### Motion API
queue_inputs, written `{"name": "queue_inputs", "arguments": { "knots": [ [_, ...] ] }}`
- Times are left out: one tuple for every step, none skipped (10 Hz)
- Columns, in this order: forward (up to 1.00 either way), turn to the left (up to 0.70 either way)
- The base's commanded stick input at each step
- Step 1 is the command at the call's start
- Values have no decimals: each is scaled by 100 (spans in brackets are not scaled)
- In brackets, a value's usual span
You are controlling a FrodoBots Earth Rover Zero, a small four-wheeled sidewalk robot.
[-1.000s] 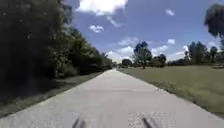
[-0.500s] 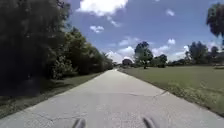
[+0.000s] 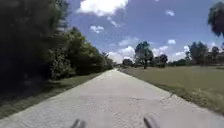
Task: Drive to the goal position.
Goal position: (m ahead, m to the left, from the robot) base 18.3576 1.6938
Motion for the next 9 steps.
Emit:
{"name": "queue_inputs", "arguments": {
  "knots": [
    [50, 0],
    [50, 0],
    [50, 0],
    [50, 0],
    [50, 0],
    [50, 0],
    [50, 0],
    [50, 0],
    [50, 0]
  ]
}}
